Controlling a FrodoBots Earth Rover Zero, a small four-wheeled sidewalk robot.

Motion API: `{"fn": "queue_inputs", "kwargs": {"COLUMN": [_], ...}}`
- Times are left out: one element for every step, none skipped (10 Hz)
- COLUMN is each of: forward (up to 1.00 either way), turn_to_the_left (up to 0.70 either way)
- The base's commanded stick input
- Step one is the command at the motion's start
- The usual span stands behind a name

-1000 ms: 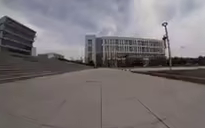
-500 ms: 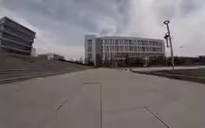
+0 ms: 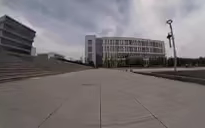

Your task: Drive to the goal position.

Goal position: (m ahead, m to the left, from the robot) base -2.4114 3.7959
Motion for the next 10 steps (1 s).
{"fn": "queue_inputs", "kwargs": {"forward": [0.7, 0.7, 0.7, 0.7, 0.7, 0.7, 0.7, 0.7, 0.7, 0.7], "turn_to_the_left": [0.0, 0.0, 0.0, 0.0, 0.0, 0.0, 0.0, 0.0, 0.0, 0.0]}}
